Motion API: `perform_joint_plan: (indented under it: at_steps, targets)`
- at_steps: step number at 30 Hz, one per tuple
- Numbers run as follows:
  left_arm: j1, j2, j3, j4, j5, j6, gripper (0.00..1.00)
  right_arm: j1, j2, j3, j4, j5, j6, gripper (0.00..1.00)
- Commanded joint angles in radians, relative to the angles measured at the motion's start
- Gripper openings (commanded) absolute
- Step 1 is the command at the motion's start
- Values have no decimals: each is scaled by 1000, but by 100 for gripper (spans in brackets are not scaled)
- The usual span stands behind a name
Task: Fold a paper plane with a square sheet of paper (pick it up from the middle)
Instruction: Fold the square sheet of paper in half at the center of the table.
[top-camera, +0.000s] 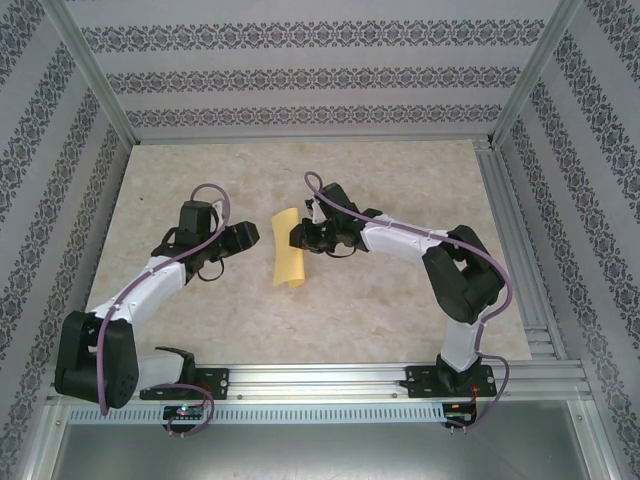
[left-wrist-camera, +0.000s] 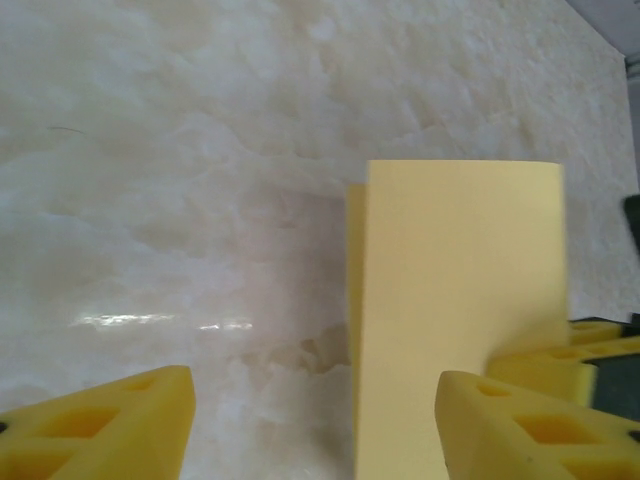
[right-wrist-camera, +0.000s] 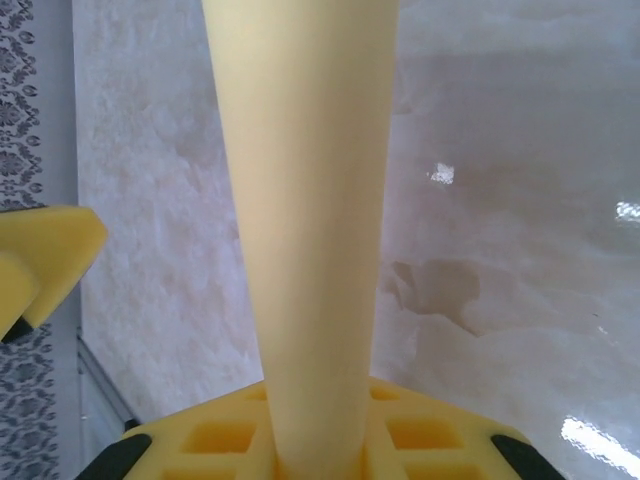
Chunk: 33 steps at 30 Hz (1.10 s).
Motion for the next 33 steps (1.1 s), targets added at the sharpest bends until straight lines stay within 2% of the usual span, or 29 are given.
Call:
perform_joint_plan:
  at_steps: [1,13,20,26,33]
  targets:
    - [-58,40,-10,84,17,-34,61,-17,50,-30,102,-79,20,24]
    - [-229,279,47,213,15,-89,33,-73,105,-91,91,-90,-38,32]
    - [-261,383,94,216,15,-88,18,-78,107,-78,30,-74,-77,35]
    - [-265,421,100,195,12,-87,11,-80,93,-62,-8,-69,-84,42]
    - [-266,441,106,177,-1,-83,8,-81,52,-53,-63,-49,-104,48]
